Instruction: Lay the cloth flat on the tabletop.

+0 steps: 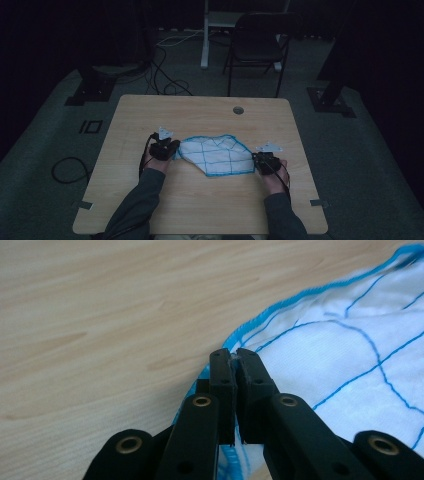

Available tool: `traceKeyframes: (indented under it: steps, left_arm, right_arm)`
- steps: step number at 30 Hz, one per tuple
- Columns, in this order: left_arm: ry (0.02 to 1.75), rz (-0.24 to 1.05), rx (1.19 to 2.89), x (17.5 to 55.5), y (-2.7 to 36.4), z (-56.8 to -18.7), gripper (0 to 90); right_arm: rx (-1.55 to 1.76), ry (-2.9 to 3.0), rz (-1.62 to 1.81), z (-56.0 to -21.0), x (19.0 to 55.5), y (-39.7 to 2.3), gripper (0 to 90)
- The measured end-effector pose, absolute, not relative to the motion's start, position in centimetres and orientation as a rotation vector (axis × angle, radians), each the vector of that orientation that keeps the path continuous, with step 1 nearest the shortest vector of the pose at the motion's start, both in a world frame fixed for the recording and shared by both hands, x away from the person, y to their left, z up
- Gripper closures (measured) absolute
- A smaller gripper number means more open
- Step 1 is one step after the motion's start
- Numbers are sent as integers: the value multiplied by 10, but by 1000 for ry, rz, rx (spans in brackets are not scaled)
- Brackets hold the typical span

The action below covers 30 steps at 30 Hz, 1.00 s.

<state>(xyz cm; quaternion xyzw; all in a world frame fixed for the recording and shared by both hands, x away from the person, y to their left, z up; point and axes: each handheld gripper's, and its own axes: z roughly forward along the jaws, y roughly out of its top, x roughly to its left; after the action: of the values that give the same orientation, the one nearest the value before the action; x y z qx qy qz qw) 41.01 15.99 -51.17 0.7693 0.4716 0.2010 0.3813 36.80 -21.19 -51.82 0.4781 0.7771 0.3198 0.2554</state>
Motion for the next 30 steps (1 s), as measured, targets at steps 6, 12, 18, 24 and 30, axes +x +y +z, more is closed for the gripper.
traceKeyframes:
  steps: [6,12,18,24,30]
  left_arm:
    - [1218,499,1989,414,156,-518,863]
    - [1188,488,1977,410,156,-513,753]
    - [1159,503,1959,397,157,-505,708]
    - [1138,514,1938,385,160,-498,700]
    - [1129,507,1923,372,165,-497,700]
  right_arm:
    - [1291,2103,836,-520,368,-206,813]
    - [1189,2112,920,-507,358,-194,750]
    - [1097,2195,987,-507,354,-170,739]
    - [1024,2273,1042,-514,349,-144,726]
    - [920,2348,1082,-518,343,-109,667]
